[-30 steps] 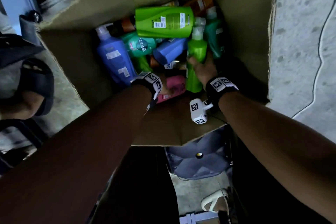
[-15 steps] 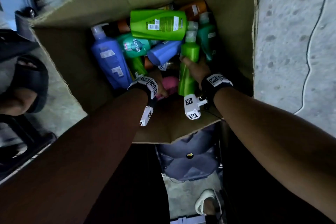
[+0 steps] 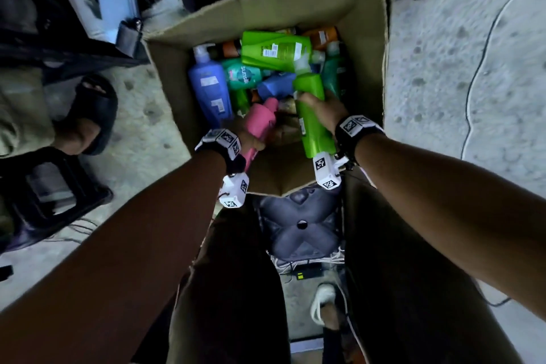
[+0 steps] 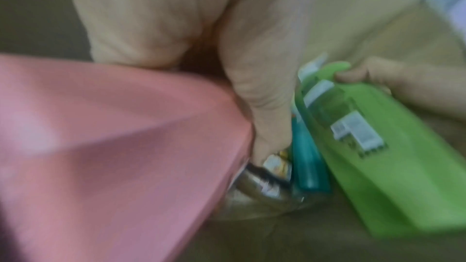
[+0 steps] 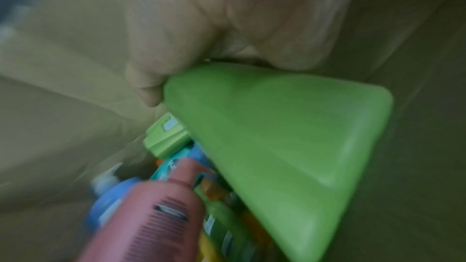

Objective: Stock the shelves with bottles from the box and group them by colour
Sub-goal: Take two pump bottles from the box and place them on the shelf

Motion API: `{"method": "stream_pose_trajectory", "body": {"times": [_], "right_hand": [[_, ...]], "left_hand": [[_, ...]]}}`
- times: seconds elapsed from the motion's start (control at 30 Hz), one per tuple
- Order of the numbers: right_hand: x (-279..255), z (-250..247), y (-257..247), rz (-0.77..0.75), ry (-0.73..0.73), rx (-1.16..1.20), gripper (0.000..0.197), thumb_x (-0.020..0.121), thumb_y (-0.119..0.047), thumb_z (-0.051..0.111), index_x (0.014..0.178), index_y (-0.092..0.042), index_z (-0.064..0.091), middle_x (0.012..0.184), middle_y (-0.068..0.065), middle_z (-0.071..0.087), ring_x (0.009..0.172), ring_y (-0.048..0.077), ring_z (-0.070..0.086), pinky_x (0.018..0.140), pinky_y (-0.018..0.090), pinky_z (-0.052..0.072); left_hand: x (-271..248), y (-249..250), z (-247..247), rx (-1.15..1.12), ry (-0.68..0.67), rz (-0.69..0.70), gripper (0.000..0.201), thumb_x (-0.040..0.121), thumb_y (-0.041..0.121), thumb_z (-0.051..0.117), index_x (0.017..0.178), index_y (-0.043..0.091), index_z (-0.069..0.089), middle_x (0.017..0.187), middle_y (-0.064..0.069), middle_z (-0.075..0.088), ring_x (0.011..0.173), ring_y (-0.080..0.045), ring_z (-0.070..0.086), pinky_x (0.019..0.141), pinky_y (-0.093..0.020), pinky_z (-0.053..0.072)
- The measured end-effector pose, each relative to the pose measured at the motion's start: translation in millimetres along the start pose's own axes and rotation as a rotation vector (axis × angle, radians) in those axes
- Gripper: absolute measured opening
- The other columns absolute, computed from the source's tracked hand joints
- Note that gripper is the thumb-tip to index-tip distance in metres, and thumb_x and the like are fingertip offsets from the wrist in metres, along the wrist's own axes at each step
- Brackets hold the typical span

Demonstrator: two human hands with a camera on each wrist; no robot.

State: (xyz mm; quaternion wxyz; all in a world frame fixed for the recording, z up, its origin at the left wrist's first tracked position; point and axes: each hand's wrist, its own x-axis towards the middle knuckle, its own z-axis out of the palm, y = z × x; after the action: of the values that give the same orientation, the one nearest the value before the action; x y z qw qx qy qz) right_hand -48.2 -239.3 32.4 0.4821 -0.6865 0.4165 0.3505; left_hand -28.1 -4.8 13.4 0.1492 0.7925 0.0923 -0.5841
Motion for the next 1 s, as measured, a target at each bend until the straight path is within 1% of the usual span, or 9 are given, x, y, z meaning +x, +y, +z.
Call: {"method": "stream_pose_trajectory", "body": {"times": [0.17, 0.23, 0.33, 0.43, 0.53, 0.6, 0.73, 0.9, 1.0], "right_hand": [[-50.7, -3.6, -9.7, -0.046, -0.045, 0.072, 0.047, 0.076, -0.056, 0.076, 0.114, -0.029, 0.072, 0.089, -0.013, 0.074, 0.08, 0.004, 0.069, 0.067, 0.022, 0.05], [-73.1, -4.1, -11.5, -0.073, -0.06, 0.112, 0.039, 0.075, -0.053, 0.075, 0.106, -0.03, 0.075, 0.087, -0.015, 0.075, 0.079, 0.0, 0.069, 0.067, 0.02, 0.049], [-106.7, -6.7, -11.7, -0.088, -0.051, 0.147, 0.018, 0.077, -0.051, 0.075, 0.091, -0.039, 0.075, 0.083, -0.022, 0.074, 0.074, -0.01, 0.067, 0.063, 0.014, 0.049], [-139.1, -13.5, -9.6, -0.097, -0.046, 0.149, 0.016, 0.078, -0.053, 0.074, 0.09, -0.043, 0.072, 0.083, -0.025, 0.073, 0.073, -0.015, 0.064, 0.066, 0.014, 0.048], [-167.9, -19.9, -9.5, -0.101, -0.059, 0.122, 0.017, 0.081, -0.052, 0.073, 0.096, -0.043, 0.072, 0.093, -0.018, 0.076, 0.089, -0.001, 0.069, 0.082, 0.024, 0.051], [-189.6, -25.3, -10.7, -0.101, -0.057, 0.094, 0.016, 0.086, -0.048, 0.074, 0.099, -0.04, 0.072, 0.102, -0.008, 0.076, 0.098, 0.012, 0.069, 0.089, 0.029, 0.051], [-236.8, -36.7, -18.3, -0.133, -0.096, 0.091, 0.01, 0.088, -0.041, 0.074, 0.097, -0.04, 0.073, 0.093, -0.017, 0.076, 0.096, 0.013, 0.069, 0.082, 0.026, 0.051], [-292.4, -48.0, -28.2, -0.136, -0.134, 0.083, 0.024, 0.089, -0.038, 0.073, 0.113, -0.035, 0.07, 0.111, 0.0, 0.074, 0.105, 0.022, 0.068, 0.091, 0.036, 0.053], [-322.7, -54.3, -34.2, -0.159, -0.121, 0.048, 0.042, 0.088, -0.049, 0.071, 0.126, -0.03, 0.065, 0.123, 0.002, 0.07, 0.114, 0.026, 0.064, 0.103, 0.044, 0.049]], "left_hand": [[-50.2, -6.1, -11.5, -0.168, 0.149, 0.047, 0.082, 0.064, 0.039, 0.09, 0.134, 0.012, 0.057, 0.129, -0.012, 0.063, 0.116, -0.03, 0.061, 0.093, -0.029, 0.049], [-72.6, -5.4, -14.9, -0.296, 0.129, 0.067, 0.075, 0.063, 0.03, 0.09, 0.129, 0.012, 0.06, 0.122, -0.011, 0.068, 0.108, -0.028, 0.066, 0.094, -0.038, 0.055], [-108.9, -4.3, -15.8, -0.405, 0.181, 0.052, 0.077, 0.06, 0.024, 0.092, 0.126, 0.01, 0.054, 0.114, -0.005, 0.067, 0.1, -0.023, 0.066, 0.087, -0.035, 0.055], [-147.6, -2.7, -13.1, -0.448, 0.285, 0.032, 0.081, 0.058, 0.027, 0.094, 0.119, 0.012, 0.043, 0.102, 0.002, 0.056, 0.088, -0.017, 0.056, 0.074, -0.027, 0.043], [-182.7, -3.5, -10.7, -0.492, 0.301, 0.016, 0.08, 0.059, 0.03, 0.095, 0.115, 0.016, 0.039, 0.103, 0.0, 0.056, 0.092, -0.02, 0.06, 0.075, -0.028, 0.045], [-206.6, -3.4, -9.1, -0.516, 0.304, 0.011, 0.083, 0.062, 0.031, 0.094, 0.123, 0.01, 0.042, 0.11, -0.004, 0.06, 0.101, -0.024, 0.064, 0.079, -0.03, 0.049], [-259.7, -4.6, -8.2, -0.524, 0.318, -0.017, 0.088, 0.066, 0.035, 0.091, 0.133, 0.006, 0.04, 0.127, -0.014, 0.06, 0.114, -0.032, 0.062, 0.084, -0.031, 0.047], [-321.5, -3.7, -10.9, -0.642, 0.314, 0.075, 0.075, 0.072, 0.019, 0.089, 0.134, 0.006, 0.048, 0.126, -0.015, 0.063, 0.115, -0.03, 0.063, 0.095, -0.039, 0.053], [-359.8, 0.6, -13.2, -0.632, 0.39, 0.053, 0.079, 0.072, 0.028, 0.087, 0.138, 0.01, 0.047, 0.128, -0.012, 0.062, 0.117, -0.03, 0.061, 0.098, -0.039, 0.052]]}}
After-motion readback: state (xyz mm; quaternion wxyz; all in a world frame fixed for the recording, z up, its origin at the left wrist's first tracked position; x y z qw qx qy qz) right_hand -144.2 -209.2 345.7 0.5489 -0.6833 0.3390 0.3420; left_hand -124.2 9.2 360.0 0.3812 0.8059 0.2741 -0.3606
